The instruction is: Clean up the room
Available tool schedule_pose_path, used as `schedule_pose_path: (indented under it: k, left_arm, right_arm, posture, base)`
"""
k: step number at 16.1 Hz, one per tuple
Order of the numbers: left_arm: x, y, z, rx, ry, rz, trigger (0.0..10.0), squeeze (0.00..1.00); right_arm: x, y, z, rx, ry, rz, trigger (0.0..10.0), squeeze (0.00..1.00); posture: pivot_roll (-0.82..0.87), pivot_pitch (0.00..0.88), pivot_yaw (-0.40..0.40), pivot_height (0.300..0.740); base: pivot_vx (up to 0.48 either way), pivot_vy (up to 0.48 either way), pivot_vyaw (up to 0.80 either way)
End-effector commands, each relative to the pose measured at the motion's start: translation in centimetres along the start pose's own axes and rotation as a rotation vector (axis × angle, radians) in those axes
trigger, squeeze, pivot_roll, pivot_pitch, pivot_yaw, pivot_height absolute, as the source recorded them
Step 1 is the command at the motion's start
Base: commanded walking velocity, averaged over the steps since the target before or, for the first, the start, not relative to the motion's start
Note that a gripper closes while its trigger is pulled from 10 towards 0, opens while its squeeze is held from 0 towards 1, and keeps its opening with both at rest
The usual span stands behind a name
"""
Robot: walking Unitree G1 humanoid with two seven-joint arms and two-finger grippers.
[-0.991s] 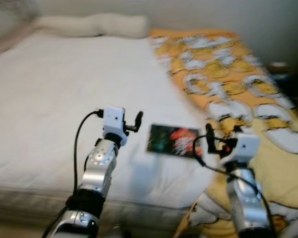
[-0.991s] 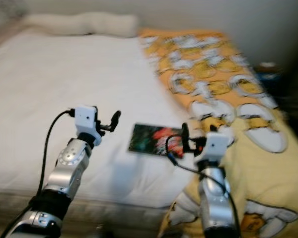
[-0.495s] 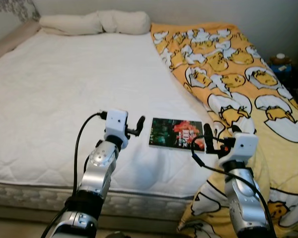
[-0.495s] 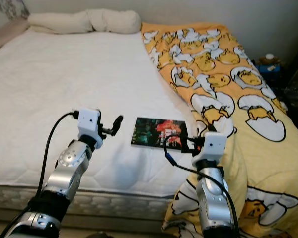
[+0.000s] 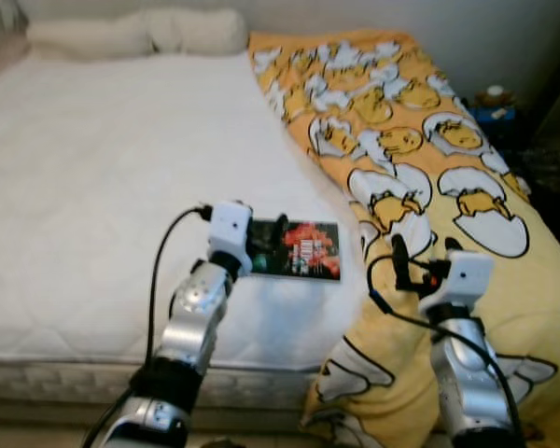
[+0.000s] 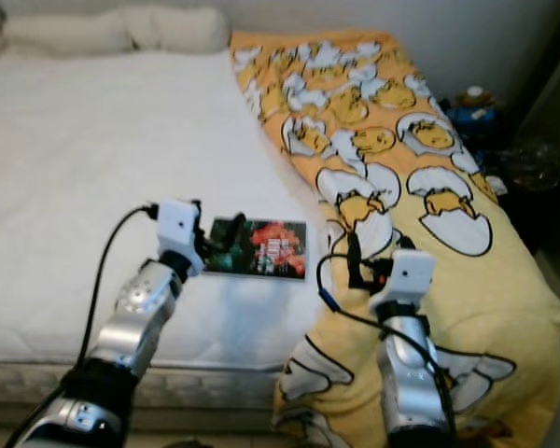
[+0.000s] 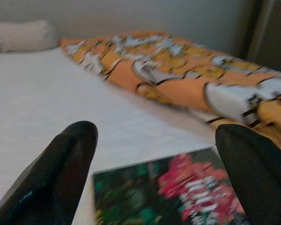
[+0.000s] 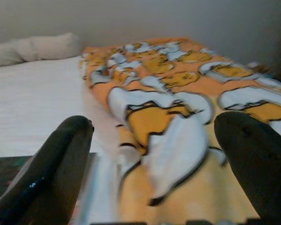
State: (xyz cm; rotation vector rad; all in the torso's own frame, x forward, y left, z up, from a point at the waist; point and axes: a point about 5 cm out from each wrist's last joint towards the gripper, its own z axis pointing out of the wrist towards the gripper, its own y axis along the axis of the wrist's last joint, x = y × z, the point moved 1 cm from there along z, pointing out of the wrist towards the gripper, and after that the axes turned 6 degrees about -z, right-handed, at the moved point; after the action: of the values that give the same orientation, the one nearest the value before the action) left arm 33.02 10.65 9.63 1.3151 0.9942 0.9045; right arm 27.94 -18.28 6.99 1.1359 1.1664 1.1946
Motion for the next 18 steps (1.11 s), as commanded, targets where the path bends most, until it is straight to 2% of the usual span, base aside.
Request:
schedule_pose_path:
  k: [1, 8, 10, 12, 18]
  left_arm:
    - [0.36, 0.22, 0.05, -0.003, 0.018, 0.005, 10.0, 0.0]
    - [0.46, 0.45, 0.13, -0.013, 0.013, -0.003, 10.0, 0.0]
    - [0.38, 0.52, 0.08, -0.017, 0.002, -0.004, 10.0, 0.0]
    - [0.03, 0.59, 0.06, -0.023, -0.026, 0.028, 10.0, 0.0]
    - [-0.24, 0.59, 0.1, -0.022, -0.057, 0.025, 10.0, 0.0]
  right_arm:
    - [0.29, 0.22, 0.1, -0.008, 0.011, 0.0, 10.0, 0.16]
    - [0.35, 0.29, 0.15, -0.01, 0.013, -0.003, 10.0, 0.16]
    - [0.36, 0.28, 0.16, -0.01, 0.015, -0.005, 10.0, 0.16]
    - [0.41, 0.3, 0.21, -0.01, 0.018, -0.006, 10.0, 0.16]
    - [0.36, 0.22, 0.33, -0.008, 0.022, -0.012, 10.0, 0.16]
  posture:
    - [-0.09, 0.0, 0.028, 0.736]
    - [-0.08, 0.0, 0.027, 0.736]
    - [-0.08, 0.0, 0.026, 0.736]
    - [-0.08, 0.0, 0.025, 0.736]
    - [-0.08, 0.0, 0.026, 0.736]
  base:
    - [0.0, 0.0, 0.0]
    - [0.0, 0.0, 0.0]
    - [0.381, 0.0, 0.0]
    - [0.48, 0.0, 0.0]
    - [0.467, 0.0, 0.0]
